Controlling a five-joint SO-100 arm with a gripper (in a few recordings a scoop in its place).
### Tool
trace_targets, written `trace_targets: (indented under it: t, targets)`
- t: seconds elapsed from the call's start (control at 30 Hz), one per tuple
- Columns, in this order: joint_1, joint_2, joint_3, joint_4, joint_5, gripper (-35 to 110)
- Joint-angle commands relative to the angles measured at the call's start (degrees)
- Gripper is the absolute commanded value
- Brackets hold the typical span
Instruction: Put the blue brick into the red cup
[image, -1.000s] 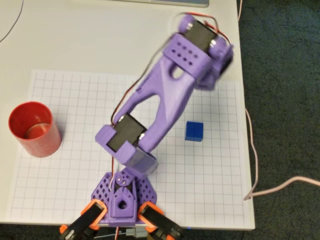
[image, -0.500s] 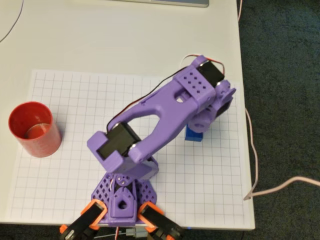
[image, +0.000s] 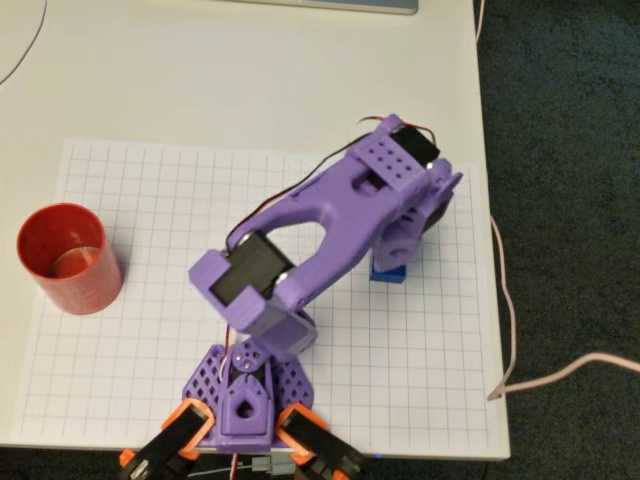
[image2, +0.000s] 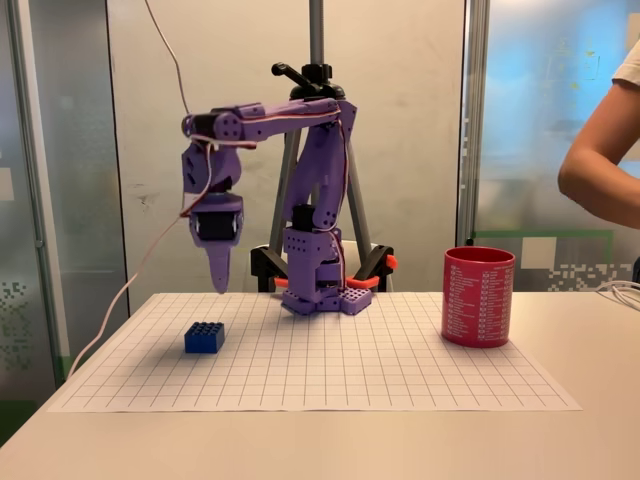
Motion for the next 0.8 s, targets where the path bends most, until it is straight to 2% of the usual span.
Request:
trace_targets:
  t: [0.0,0.1,0.4,0.53,0.67,0.7,0.73,0.77]
  targets:
    - [0.44,0.35,-1.41,-2.72,2.02,0]
    - [-0.44,-0.70,-1.05,-8.26,8.17,0]
    - [-0.18,-0.44,0.53,-7.82,9.93,0]
    - [-0.26,-0.53,0.35,-6.24,14.77,0]
    - [-0.88,-0.44,0.35,-3.08,16.96,33]
    - [-0.35,-0.18,0.35,-3.08,19.25,57]
    - [-0.09,0.26,0.00,-2.99,20.39,65]
    - [-0.09,0.26,-0.44,-3.16,20.92,67]
